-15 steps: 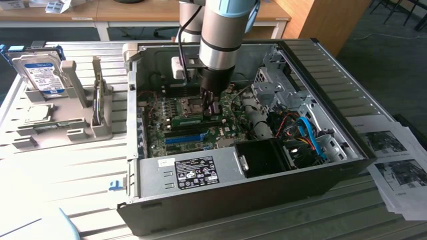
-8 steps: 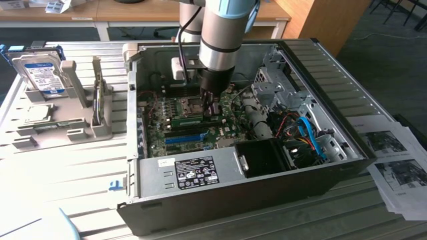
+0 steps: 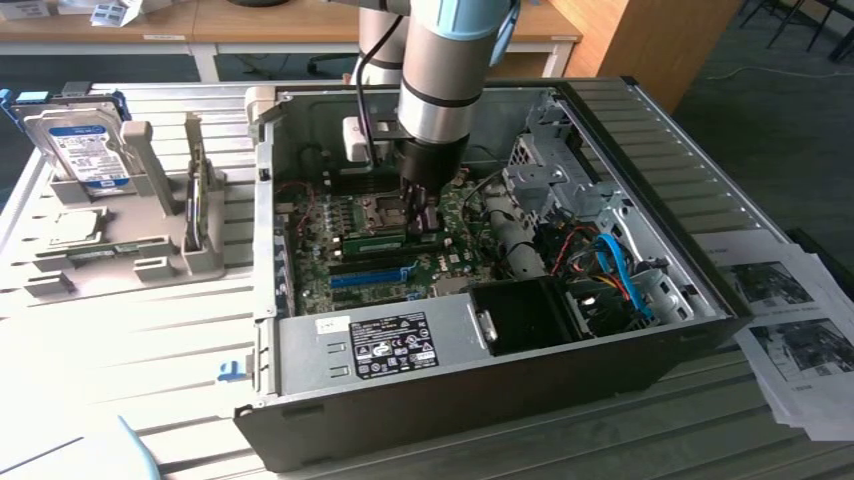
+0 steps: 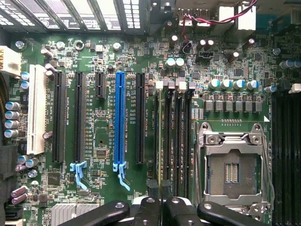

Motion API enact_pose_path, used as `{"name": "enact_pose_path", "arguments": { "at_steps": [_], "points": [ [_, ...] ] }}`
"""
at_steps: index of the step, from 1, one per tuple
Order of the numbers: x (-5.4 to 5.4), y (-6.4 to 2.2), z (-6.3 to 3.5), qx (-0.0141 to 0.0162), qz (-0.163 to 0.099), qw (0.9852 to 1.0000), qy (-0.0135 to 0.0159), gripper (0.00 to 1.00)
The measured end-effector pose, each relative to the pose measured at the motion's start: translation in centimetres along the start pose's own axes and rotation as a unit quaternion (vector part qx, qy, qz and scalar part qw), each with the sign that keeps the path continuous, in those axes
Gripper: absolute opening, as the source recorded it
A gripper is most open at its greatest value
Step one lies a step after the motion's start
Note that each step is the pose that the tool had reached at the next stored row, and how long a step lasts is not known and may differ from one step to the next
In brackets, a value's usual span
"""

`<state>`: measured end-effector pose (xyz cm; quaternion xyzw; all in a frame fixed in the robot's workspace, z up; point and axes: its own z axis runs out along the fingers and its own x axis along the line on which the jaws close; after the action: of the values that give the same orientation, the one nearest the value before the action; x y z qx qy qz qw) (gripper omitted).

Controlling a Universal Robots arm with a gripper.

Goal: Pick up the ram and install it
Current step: 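Insert the ram into the slot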

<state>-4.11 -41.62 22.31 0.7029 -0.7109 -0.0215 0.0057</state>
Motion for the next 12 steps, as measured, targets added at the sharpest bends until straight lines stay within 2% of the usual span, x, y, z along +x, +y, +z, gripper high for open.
{"name": "enact_pose_path", "arguments": {
  "at_steps": [4,5,7,8,12],
  "points": [
    [0.0,0.0,0.01,0.0,0.0,1.0,-0.0001,0.12],
    [0.0,0.0,0.01,0.0,0.0,1.0,-0.0001,0.18],
    [0.0,0.0,0.01,0.0,0.0,1.0,-0.0001,0.18],
    [0.0,0.0,0.01,0.0,0.0,1.0,-0.0001,0.25],
    [0.0,0.0,0.01,0.0,0.0,1.0,-0.0001,0.25]
  ]
}}
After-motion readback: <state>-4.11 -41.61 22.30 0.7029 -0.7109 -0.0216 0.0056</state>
